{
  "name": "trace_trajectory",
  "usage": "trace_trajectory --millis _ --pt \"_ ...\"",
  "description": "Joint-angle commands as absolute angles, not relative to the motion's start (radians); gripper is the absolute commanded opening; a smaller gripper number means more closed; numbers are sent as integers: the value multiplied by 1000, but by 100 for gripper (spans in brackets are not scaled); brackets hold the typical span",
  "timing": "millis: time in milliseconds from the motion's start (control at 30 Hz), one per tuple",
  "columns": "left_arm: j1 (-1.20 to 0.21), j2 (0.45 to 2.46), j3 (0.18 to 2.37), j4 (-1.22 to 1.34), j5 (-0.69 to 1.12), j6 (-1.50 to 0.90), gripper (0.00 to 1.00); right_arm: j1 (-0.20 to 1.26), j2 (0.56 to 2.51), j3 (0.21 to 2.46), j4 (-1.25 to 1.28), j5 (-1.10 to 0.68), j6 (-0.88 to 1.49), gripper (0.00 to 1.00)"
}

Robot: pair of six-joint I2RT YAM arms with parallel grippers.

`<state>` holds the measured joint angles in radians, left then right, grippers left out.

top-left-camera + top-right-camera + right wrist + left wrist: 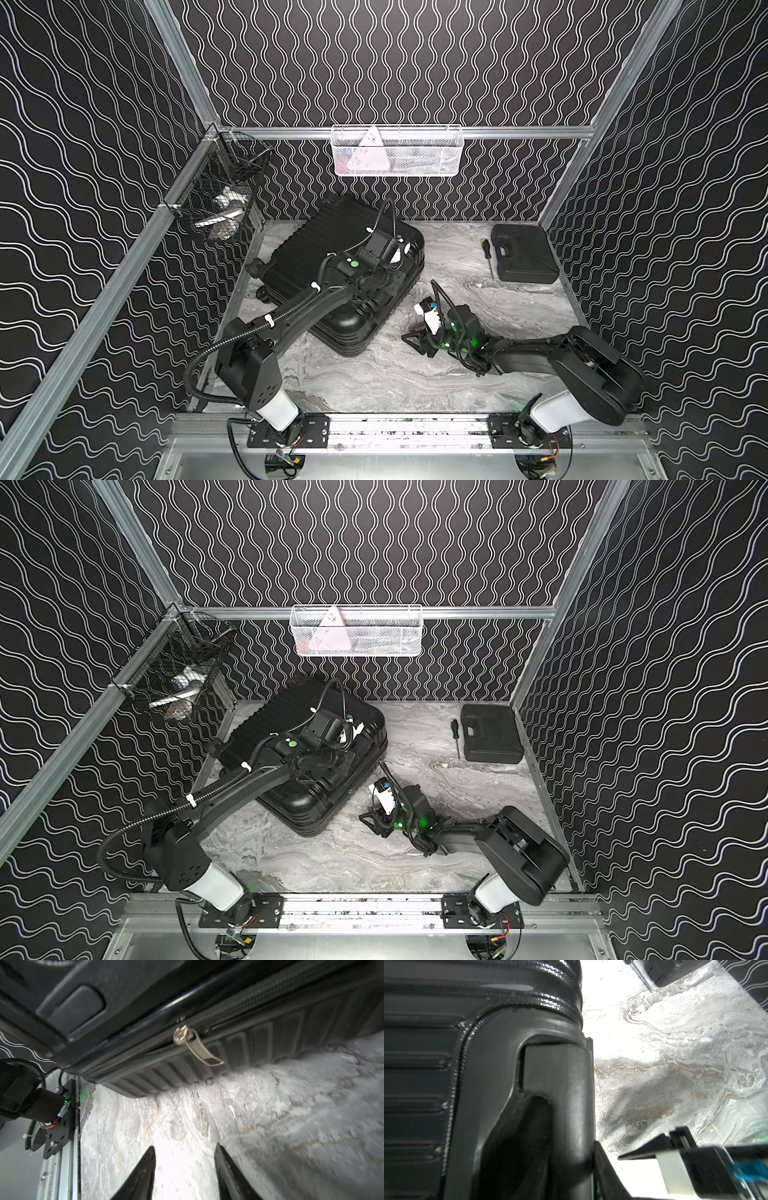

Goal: Close the suitcase zippers
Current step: Zip the zipper on the suitcase.

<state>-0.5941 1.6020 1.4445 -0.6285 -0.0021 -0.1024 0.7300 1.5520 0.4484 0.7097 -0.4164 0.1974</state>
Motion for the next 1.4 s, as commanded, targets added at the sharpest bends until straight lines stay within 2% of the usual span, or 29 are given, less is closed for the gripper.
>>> trace_trajectory --millis 0,267,500,800,933,1100,1300,1367 --pt "-592 1579 1440 -598 -8 -78 11 715 1605 473 882 -507 172 47" --pt "-592 1568 1428 -603 8 -78 10 656 1762 546 1037 -604 228 41" --pt "-592 1577 1425 -604 18 -77 10 644 1843 608 1049 -702 244 41" --pt "-592 1585 1433 -595 25 -85 9 644 1926 651 1144 -735 319 42" --pt "-592 1587 1436 -597 26 -84 8 648 1949 670 1177 -753 348 39" --pt "-592 1584 1432 -589 25 -86 8 652 1958 678 1185 -760 354 25" --pt "-592 1586 1431 -579 14 -97 9 666 1971 670 1212 -754 369 2" --pt "-592 1586 1433 -582 1 -95 9 669 1968 654 1233 -739 377 0"
